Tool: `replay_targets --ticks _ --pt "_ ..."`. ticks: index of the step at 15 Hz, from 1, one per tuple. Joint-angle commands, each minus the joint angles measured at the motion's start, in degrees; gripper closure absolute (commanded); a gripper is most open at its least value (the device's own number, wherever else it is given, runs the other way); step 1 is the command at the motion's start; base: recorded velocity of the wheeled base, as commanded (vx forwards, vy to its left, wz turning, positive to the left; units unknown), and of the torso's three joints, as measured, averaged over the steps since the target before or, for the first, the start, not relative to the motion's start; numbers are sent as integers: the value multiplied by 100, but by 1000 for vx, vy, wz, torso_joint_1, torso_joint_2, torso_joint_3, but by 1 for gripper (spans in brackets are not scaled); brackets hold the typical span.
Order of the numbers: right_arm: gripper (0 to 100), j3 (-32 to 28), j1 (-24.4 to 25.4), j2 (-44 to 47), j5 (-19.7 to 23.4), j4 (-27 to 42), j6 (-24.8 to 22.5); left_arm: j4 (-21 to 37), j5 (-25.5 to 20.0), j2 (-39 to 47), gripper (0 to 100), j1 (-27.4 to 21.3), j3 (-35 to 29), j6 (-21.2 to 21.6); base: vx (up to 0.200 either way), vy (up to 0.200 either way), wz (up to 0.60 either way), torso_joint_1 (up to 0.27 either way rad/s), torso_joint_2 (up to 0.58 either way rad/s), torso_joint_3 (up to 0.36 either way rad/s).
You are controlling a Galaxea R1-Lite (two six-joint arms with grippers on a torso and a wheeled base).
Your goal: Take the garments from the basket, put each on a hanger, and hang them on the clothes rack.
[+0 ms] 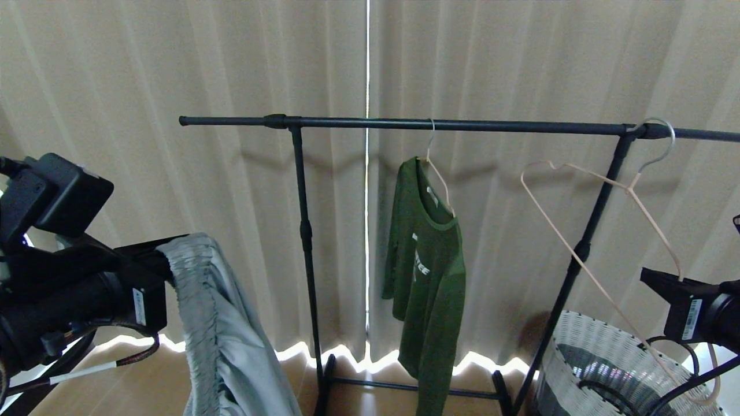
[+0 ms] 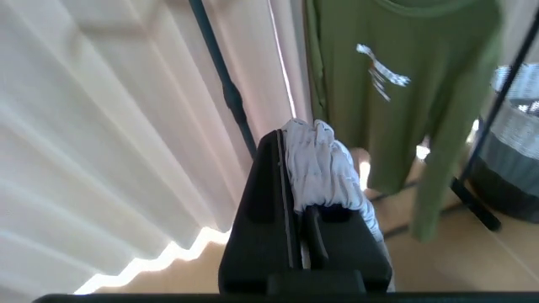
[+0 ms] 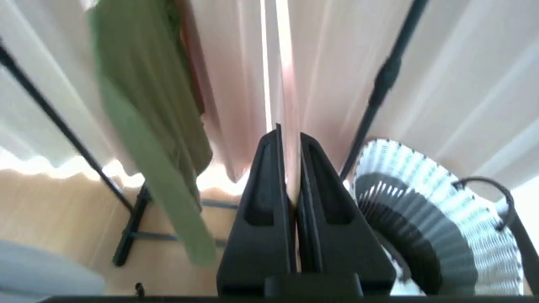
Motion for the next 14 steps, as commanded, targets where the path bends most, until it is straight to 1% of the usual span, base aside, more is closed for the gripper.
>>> replay_targets --ticks 1,5,6,7,8,10,11,12,13,14 --pt "100 141 44 6 113 -41 -5 -1 4 26 100 0 -19 -8 0 0 0 0 0 0" --pt "100 141 150 -91 825 -68 30 16 56 395 100 0 -283 -104 0 0 0 0 0 0" --pt "100 123 255 -179 1098 -68 21 25 320 667 100 -9 -494 -201 0 0 0 0 0 0" --pt "100 123 475 -241 1335 -68 21 25 645 931 100 -53 -749 -298 0 0 0 0 0 0" --pt "100 150 677 -284 1476 -68 30 25 909 1186 100 -106 -995 -456 0 0 0 0 0 0" --pt "100 185 1169 -284 1546 -59 47 78 1506 1696 100 -325 -1584 -790 0 0 0 0 0 0" --pt "100 185 1336 -249 1564 -50 47 104 1753 1906 100 -413 -1830 -834 0 0 0 0 0 0" --pt "100 176 1494 -188 1678 -59 47 157 1964 2100 100 -448 -2067 -843 0 0 0 0 0 0" --pt "100 158 1600 -144 1897 -59 47 227 2131 2267 100 -475 -2287 -843 0 0 0 0 0 0" --pt "100 150 1635 -117 2029 -59 47 280 2227 2355 100 -475 -2410 -843 0 0 0 0 0 0"
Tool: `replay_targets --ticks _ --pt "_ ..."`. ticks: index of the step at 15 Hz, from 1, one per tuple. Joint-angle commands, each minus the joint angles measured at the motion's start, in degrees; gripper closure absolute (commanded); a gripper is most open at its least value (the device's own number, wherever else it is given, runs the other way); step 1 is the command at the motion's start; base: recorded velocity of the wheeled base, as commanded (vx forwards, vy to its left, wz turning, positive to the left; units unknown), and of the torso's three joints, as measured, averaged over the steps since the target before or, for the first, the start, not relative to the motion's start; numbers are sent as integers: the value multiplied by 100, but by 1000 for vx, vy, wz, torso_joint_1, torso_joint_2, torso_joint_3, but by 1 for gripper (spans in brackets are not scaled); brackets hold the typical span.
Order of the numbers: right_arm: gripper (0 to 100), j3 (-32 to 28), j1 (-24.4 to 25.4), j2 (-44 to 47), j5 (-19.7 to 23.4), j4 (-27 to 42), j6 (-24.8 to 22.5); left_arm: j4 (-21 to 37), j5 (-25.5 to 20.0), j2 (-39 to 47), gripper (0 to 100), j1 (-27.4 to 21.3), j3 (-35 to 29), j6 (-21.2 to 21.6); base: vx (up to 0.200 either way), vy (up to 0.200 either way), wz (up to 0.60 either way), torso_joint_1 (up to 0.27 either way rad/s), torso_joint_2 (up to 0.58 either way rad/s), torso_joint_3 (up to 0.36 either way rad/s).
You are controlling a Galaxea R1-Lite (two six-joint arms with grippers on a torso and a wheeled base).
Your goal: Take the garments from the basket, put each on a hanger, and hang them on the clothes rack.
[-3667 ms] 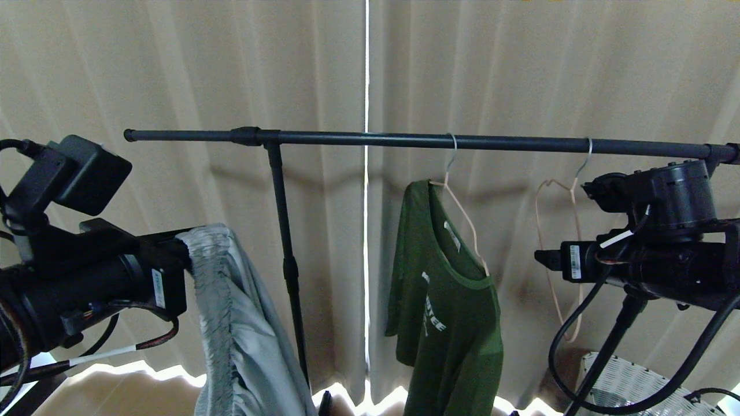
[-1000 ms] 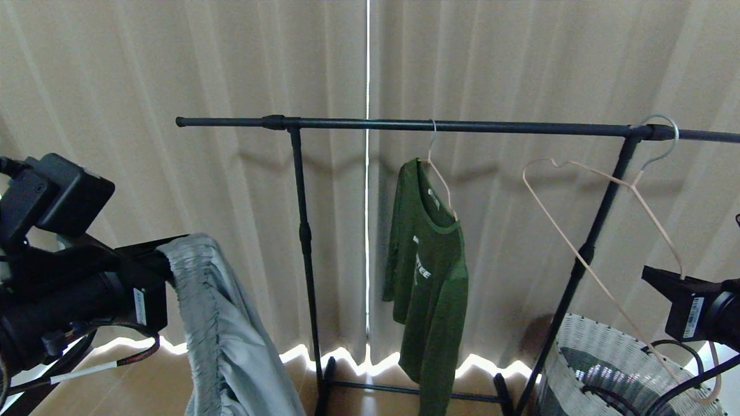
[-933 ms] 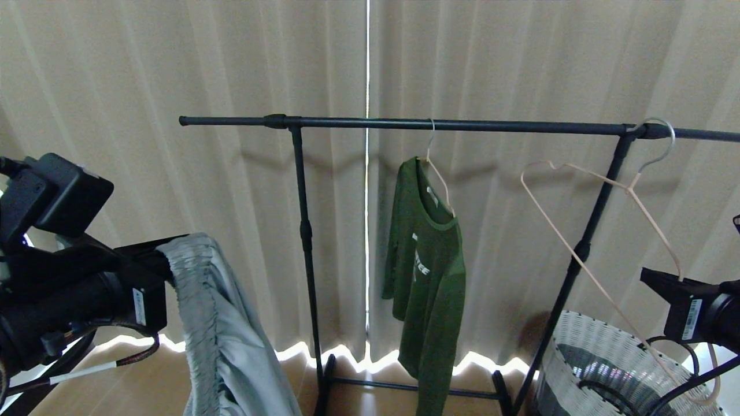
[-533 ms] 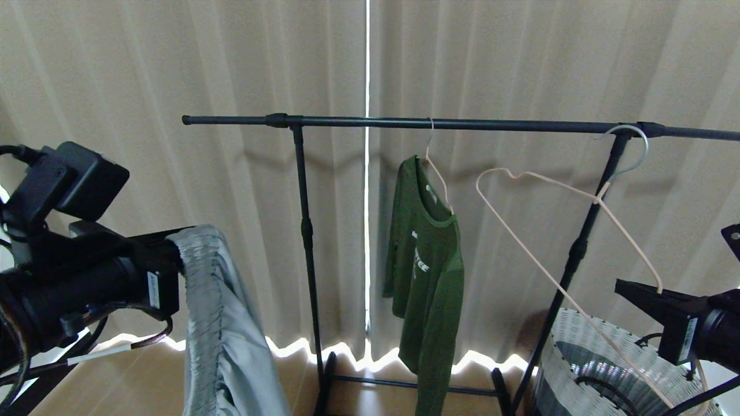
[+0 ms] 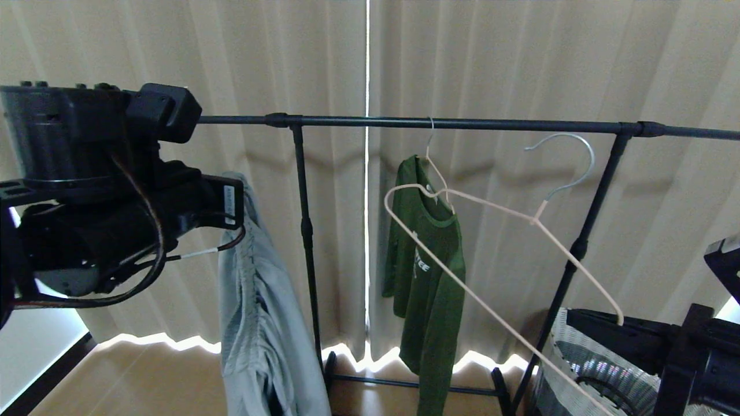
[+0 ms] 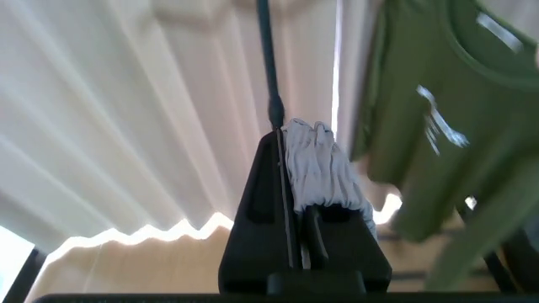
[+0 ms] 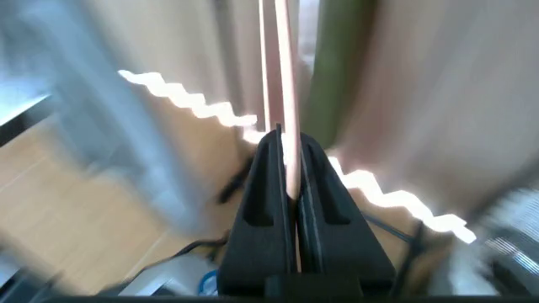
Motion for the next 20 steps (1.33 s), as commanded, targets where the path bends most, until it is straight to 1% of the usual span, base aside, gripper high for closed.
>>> replay_targets --ticks 1,2,3,4,5,7,9,13,15,17,20 --pt "100 -39 186 173 201 -5 -3 154 293 599 100 -53 -512 -8 0 0 0 0 0 0" --pt "100 -39 186 173 201 -5 -3 154 293 599 100 -53 -512 -8 0 0 0 0 0 0" --pt "100 -100 318 375 342 -14 6 233 539 845 100 -62 -872 -25 0 0 0 0 0 0" --pt "100 -162 485 507 342 -23 15 251 557 986 100 -167 -1092 -245 0 0 0 0 0 0" --pt "100 -206 775 533 342 -23 41 286 566 1162 100 -255 -1250 -465 0 0 0 0 0 0" --pt "100 -232 1144 533 333 -14 68 374 627 1285 100 -264 -1382 -491 0 0 0 0 0 0" --pt "100 -285 1259 665 342 -14 68 374 768 1390 100 -273 -1505 -482 0 0 0 0 0 0" --pt "100 -425 1259 850 333 -23 68 462 864 1399 100 -378 -1540 -482 0 0 0 0 0 0" --pt "100 -399 1355 718 342 -14 76 462 1128 1469 100 -334 -1532 -456 0 0 0 0 0 0" --pt "100 -408 1575 674 333 -14 76 471 1137 1487 100 -299 -1461 -456 0 0 0 0 0 0" --pt "100 -452 1610 744 342 -14 68 471 1137 1487 100 -325 -1470 -456 0 0 0 0 0 0"
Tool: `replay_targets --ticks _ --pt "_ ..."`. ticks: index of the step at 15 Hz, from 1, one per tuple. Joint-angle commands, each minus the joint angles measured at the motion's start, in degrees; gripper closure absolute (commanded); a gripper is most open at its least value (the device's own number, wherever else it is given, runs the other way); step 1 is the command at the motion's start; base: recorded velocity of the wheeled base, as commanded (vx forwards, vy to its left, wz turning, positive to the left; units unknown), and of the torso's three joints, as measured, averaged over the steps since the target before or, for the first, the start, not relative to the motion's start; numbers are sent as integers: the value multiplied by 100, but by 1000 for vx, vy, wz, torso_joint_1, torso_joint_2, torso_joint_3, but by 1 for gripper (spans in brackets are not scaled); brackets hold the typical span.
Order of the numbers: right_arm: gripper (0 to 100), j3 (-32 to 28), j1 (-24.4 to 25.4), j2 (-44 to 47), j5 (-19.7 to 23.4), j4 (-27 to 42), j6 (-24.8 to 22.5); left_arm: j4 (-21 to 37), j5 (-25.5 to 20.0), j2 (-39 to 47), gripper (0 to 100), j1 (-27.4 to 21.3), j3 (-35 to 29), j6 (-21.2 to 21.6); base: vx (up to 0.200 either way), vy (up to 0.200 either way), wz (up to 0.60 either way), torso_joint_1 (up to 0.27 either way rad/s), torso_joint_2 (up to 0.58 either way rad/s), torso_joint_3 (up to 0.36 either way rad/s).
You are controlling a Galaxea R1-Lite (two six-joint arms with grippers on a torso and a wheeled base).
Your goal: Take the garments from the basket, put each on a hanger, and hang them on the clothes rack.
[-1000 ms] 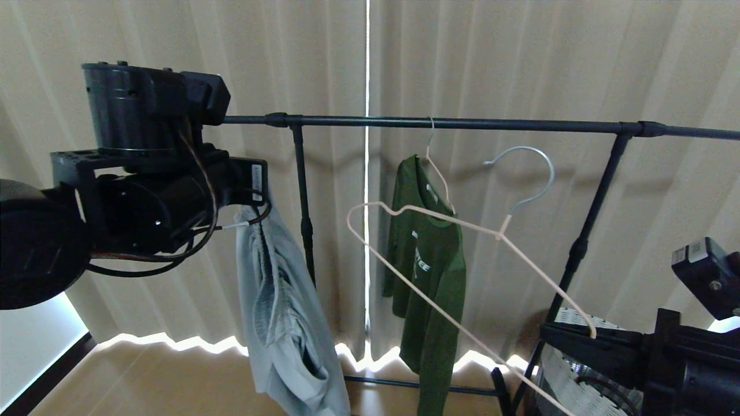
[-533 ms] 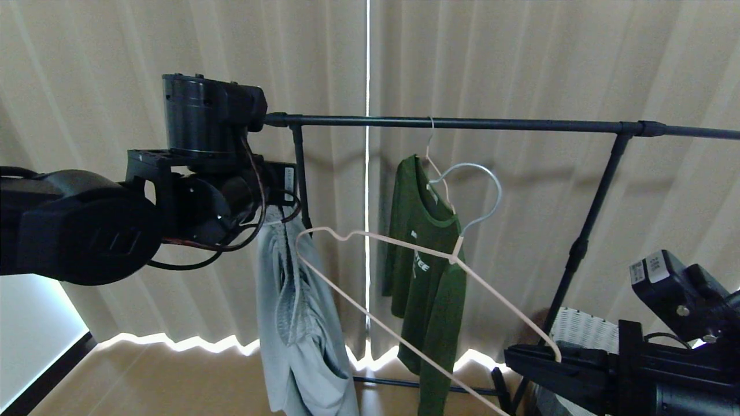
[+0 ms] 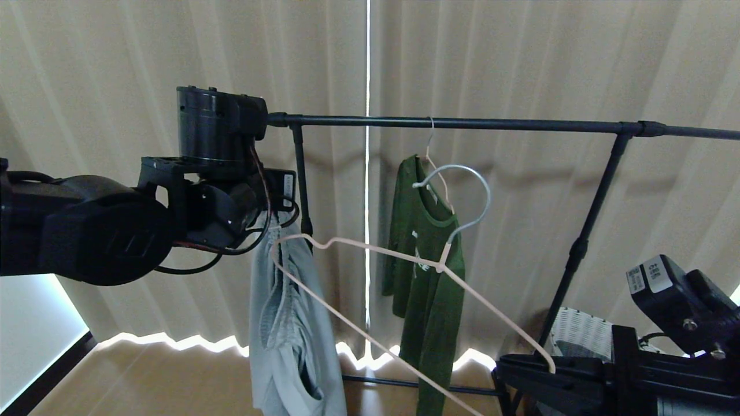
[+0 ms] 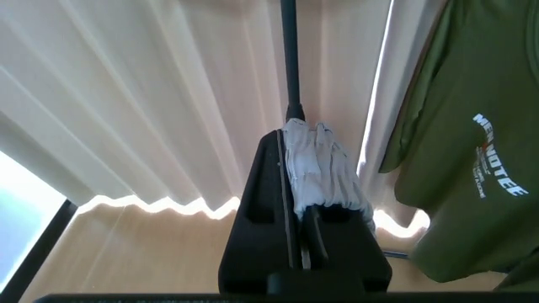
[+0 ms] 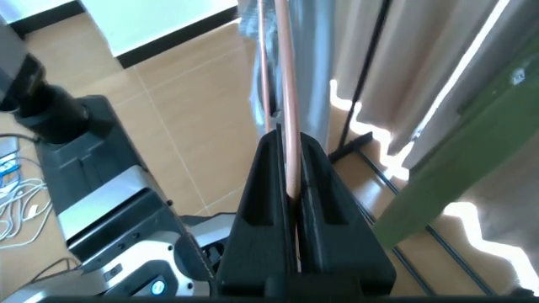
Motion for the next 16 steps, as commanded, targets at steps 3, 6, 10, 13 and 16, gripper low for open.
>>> replay_targets --ticks 3,6,10,13,16 --pt "100 -23 12 241 -40 -8 -12 -6 1 -30 100 -20 34 2 0 0 0 0 0 0" --pt "100 -234 -85 663 -356 36 6 390 9 -180 100 -29 17 2 0 0 0 0 0 0" --pt "100 -594 -243 1164 -541 10 190 644 9 -312 100 -72 34 2 0 0 0 0 0 0" --pt "100 -963 -243 1489 -681 1 384 891 9 -347 100 -204 25 2 0 0 0 0 0 0" --pt "100 -1201 -243 1683 -690 -8 392 891 9 -347 100 -389 25 -6 0 0 0 0 0 0"
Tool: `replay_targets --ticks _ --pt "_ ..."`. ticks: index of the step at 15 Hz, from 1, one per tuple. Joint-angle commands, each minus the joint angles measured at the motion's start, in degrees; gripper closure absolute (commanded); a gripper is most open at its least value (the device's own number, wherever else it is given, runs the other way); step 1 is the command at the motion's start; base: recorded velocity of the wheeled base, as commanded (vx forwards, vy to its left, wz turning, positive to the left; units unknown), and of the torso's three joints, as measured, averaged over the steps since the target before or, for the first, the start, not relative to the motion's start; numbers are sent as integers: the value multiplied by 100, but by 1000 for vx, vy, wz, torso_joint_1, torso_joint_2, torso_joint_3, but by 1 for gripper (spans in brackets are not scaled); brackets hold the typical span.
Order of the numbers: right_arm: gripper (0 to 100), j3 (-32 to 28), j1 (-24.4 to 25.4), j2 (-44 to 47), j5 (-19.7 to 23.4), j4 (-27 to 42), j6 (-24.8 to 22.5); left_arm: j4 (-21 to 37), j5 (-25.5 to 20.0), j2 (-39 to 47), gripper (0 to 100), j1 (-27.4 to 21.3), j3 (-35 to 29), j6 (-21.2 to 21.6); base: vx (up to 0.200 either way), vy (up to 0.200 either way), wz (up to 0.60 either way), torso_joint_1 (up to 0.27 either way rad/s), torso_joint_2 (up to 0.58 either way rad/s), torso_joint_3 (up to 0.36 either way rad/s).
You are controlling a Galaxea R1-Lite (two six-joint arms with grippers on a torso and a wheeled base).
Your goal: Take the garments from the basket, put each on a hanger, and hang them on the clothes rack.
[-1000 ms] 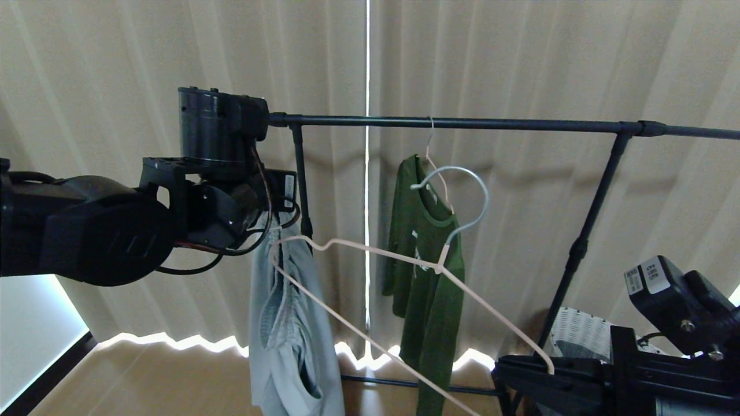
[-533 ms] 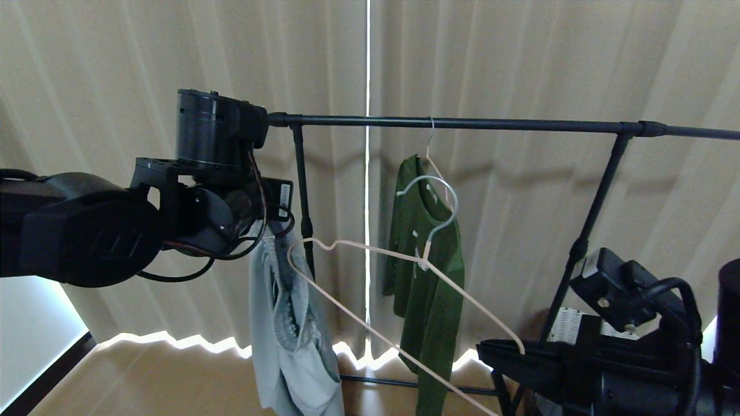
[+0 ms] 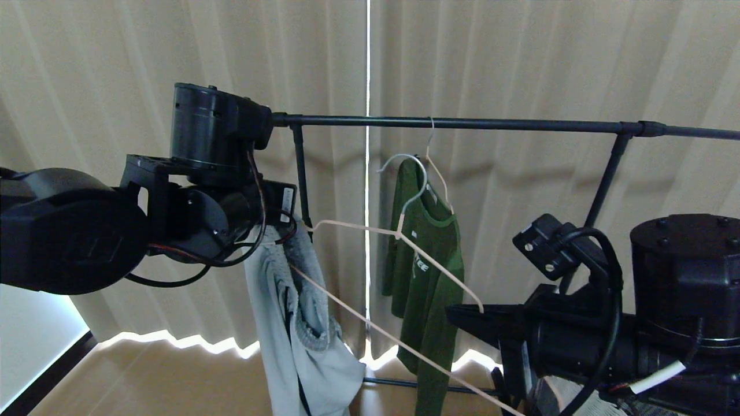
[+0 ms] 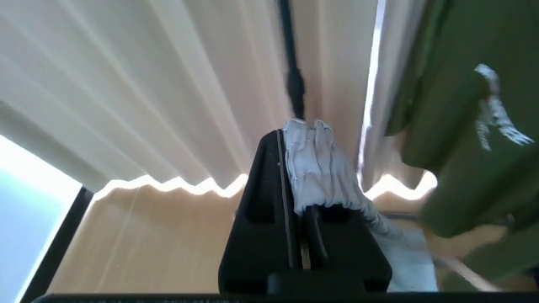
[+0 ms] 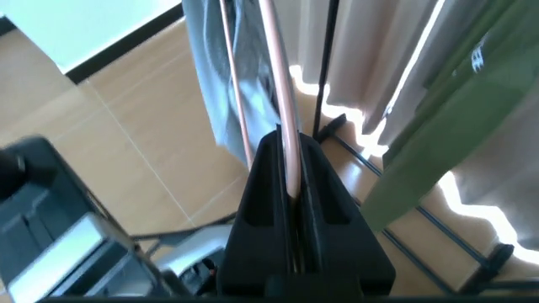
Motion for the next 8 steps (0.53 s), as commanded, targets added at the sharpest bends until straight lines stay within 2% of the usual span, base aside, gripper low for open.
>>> replay_targets --ticks 1,5,8 --pt "100 -214 2 281 1 -1 10 5 -1 -32 100 -171 -5 -15 0 0 0 0 0 0" --pt "100 -460 2 624 -8 -18 27 22 -1 -164 100 -461 -5 -33 0 0 0 0 0 0" --pt "100 -486 2 1029 -52 -651 27 163 -1 -340 100 -768 -14 -59 0 0 0 0 0 0"
